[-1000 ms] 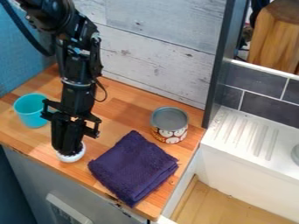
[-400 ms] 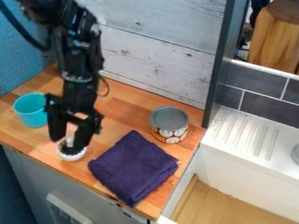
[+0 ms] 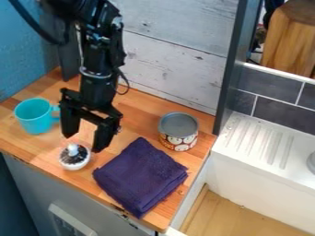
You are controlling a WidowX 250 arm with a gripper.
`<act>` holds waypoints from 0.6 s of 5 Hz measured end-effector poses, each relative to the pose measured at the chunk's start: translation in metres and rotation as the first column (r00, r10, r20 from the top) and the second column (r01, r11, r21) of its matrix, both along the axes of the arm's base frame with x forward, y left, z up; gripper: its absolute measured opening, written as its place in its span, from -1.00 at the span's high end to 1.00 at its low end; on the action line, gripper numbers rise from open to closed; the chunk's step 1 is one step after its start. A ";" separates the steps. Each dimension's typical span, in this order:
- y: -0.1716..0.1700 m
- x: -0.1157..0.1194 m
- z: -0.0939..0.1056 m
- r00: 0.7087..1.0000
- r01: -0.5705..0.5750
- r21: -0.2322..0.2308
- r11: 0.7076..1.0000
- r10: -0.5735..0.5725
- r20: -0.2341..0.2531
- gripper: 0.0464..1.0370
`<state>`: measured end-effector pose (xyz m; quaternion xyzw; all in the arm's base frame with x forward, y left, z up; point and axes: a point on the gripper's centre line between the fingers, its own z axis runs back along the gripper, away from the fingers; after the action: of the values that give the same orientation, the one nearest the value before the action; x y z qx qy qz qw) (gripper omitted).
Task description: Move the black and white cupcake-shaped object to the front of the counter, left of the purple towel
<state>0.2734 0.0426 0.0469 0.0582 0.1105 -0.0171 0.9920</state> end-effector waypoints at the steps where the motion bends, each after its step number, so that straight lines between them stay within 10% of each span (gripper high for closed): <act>1: -0.010 0.012 0.017 0.995 0.070 -0.019 0.997 -0.068 0.077 -0.94; 3: -0.007 0.022 0.030 0.987 0.102 -0.041 0.994 -0.096 0.130 -0.94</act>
<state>0.2958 0.0352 0.0767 0.0411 0.0432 -0.0653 0.9961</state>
